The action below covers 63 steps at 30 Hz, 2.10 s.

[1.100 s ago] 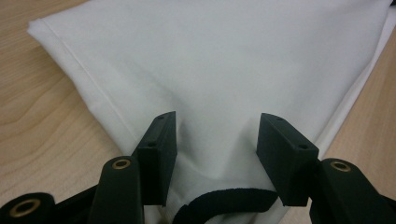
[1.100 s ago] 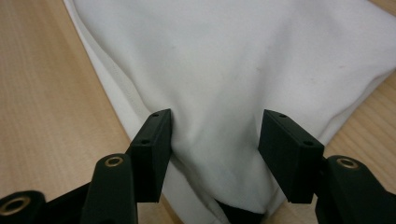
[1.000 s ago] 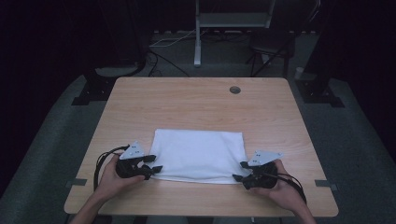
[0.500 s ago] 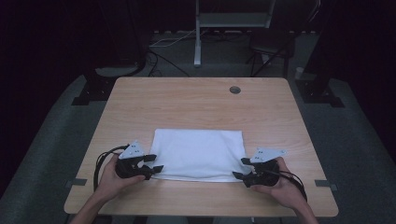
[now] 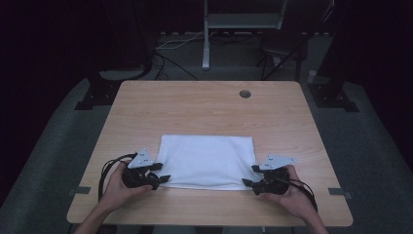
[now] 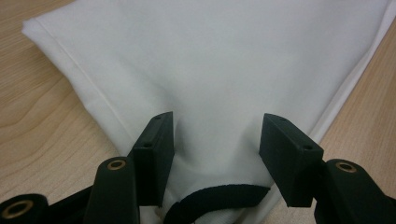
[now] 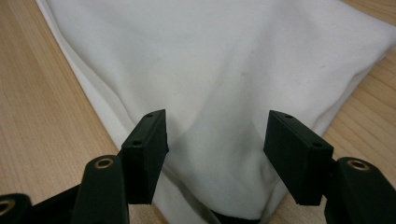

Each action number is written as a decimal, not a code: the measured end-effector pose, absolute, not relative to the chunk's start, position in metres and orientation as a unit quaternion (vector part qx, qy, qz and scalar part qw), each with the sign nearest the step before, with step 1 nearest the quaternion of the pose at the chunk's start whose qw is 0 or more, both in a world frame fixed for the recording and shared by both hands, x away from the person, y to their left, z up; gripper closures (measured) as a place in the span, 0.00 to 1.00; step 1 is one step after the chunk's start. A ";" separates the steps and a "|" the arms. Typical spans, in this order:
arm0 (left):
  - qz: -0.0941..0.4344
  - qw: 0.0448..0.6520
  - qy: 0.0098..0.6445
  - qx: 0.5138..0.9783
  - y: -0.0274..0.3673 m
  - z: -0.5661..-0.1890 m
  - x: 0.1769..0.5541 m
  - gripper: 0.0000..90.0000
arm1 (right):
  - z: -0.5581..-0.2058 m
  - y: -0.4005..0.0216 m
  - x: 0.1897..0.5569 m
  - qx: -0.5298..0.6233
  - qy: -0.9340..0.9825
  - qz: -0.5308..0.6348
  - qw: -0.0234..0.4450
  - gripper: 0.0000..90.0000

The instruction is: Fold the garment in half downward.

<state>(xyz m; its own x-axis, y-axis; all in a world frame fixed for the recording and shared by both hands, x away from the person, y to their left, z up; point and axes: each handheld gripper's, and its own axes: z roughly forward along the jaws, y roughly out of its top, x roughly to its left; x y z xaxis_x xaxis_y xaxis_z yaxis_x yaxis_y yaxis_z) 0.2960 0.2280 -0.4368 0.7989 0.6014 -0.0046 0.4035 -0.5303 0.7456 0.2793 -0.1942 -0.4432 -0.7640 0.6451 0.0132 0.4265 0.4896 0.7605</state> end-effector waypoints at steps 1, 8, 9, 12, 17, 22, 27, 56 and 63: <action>0.128 0.388 0.290 0.866 0.228 -0.437 0.296 0.50 | -0.443 -0.194 0.279 0.313 0.853 0.394 0.141 0.43; 0.112 0.408 0.303 0.854 0.231 -0.438 0.296 0.45 | -0.442 -0.192 0.278 0.315 0.854 0.390 0.142 0.40; 0.112 0.409 0.304 0.853 0.231 -0.438 0.296 0.45 | -0.442 -0.192 0.278 0.315 0.854 0.389 0.142 0.39; 0.116 0.416 0.306 0.849 0.232 -0.436 0.296 0.42 | -0.438 -0.191 0.277 0.315 0.846 0.405 0.143 0.38; 0.121 0.427 0.313 0.840 0.232 -0.430 0.299 0.35 | -0.435 -0.188 0.276 0.309 0.845 0.412 0.146 0.33; 0.134 0.443 0.316 0.828 0.233 -0.416 0.307 0.35 | -0.432 -0.181 0.273 0.301 0.839 0.429 0.144 0.30; 0.149 0.453 0.317 0.820 0.235 -0.400 0.316 0.34 | -0.425 -0.170 0.271 0.283 0.843 0.435 0.144 0.27; 0.130 0.437 0.401 0.794 0.225 -0.400 0.397 0.24 | -0.402 -0.092 0.284 0.203 0.852 0.467 0.118 0.23; 0.126 0.436 0.403 0.795 0.223 -0.406 0.401 0.24 | -0.403 -0.080 0.287 0.197 0.854 0.469 0.110 0.23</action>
